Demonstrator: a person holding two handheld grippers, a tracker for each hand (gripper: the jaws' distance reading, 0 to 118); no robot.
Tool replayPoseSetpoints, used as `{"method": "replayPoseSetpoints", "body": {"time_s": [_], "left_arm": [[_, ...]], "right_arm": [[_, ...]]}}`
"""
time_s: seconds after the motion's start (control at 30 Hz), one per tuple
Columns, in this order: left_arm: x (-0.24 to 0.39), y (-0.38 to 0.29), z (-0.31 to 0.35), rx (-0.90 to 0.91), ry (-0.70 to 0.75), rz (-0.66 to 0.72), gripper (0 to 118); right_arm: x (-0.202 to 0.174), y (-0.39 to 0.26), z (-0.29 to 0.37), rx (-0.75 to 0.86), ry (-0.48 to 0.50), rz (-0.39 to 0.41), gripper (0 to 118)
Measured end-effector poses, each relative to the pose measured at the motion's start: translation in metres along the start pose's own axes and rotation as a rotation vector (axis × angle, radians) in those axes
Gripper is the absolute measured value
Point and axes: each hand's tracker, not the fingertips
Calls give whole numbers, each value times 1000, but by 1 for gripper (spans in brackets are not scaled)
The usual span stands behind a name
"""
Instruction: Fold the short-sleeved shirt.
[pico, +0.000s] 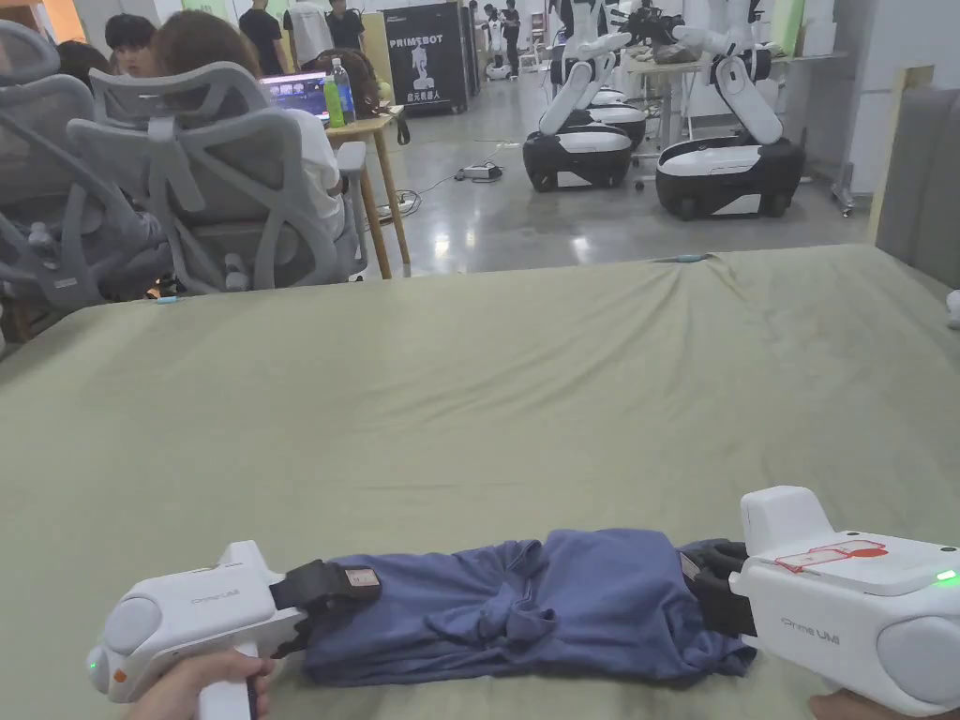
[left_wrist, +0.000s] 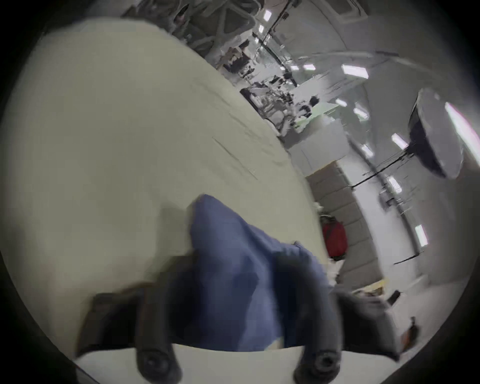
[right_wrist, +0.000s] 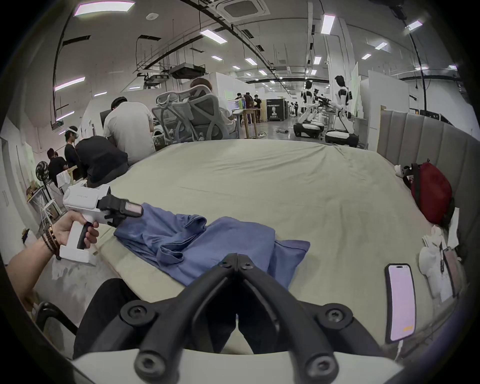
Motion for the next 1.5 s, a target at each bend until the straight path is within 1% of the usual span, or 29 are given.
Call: {"method": "replayPoseSetpoints", "body": {"time_s": [0.03, 0.07, 0.1, 0.17, 0.2, 0.23, 0.3, 0.37, 0.4, 0.43, 0.47, 0.5, 0.57, 0.7, 0.77, 0.87, 0.93, 1.07, 1.13, 1.23, 1.3, 1.4, 1.47, 1.5], "left_arm": [[-6, -12, -10, -8, 22, -19, 24], [-25, -42, -21, -8, 48, -112, 21], [-37, -54, -29, 0, 56, -157, 19], [-33, -42, -30, 20, 59, -136, 13], [-21, -27, -20, 17, 42, -87, 12], [-22, -25, -16, 34, 46, -96, 11], [-40, -16, -19, 90, 99, -142, 11], [-46, 16, -3, 122, 110, -97, 8], [-46, 31, 11, 129, 99, -74, 8], [-54, 46, 8, 176, 127, -65, 8], [-75, 53, -1, 212, 188, -90, 8], [-85, 53, -1, 217, 220, -102, 8], [-85, 56, 12, 208, 208, -85, 8], [-70, 52, 13, 207, 205, -73, 8], [-56, 51, 20, 205, 175, -80, 8], [-8, 38, 45, 207, 68, -104, 8], [42, 6, 40, 212, 46, -128, 8], [87, -38, 29, 134, -39, -196, 8], [111, -64, 16, 79, -70, -216, 8], [111, -86, -25, -12, -71, -248, 8], [110, -103, -61, -60, -41, -257, 8], [97, -114, -116, -123, 48, -219, 8], [81, -124, -136, -144, 83, -218, 9], [77, -127, -137, -150, 82, -220, 12]], "right_arm": [[-1, 0, -2, -4, 2, 2, 0], [-3, -1, -3, -8, 6, 5, 0], [-5, -1, -4, -11, 7, 9, 0], [-7, -1, -7, -17, 13, 16, 0], [-8, -1, -7, -18, 20, 19, 0], [-8, 0, -8, -18, 25, 19, 0], [-10, 3, -10, -18, 27, 19, 0], [-11, 4, -11, -11, 24, 22, 0], [-11, 5, -12, -8, 26, 20, 0], [-11, 6, -12, -6, 28, 16, 0], [-11, 6, -13, -5, 30, 13, 0], [-12, 7, -14, -3, 32, 13, 0], [-14, 8, -18, -2, 31, 14, 0], [-17, 9, -24, -9, 11, 16, 0], [-17, 9, -24, -6, 11, 15, 0], [-16, 9, -23, 0, 8, 15, 0], [-15, 9, -22, 4, -8, 15, 0], [-9, 8, -16, 13, -24, 6, 0], [-5, 6, -11, 18, -23, -11, 0], [3, 0, -1, 20, -41, -25, 0], [10, -4, 6, 25, -63, -52, 0], [20, -11, 18, 30, -77, -78, 0], [27, -15, 26, 32, -91, -86, 0], [30, -17, 29, 32, -98, -88, 0]]}}
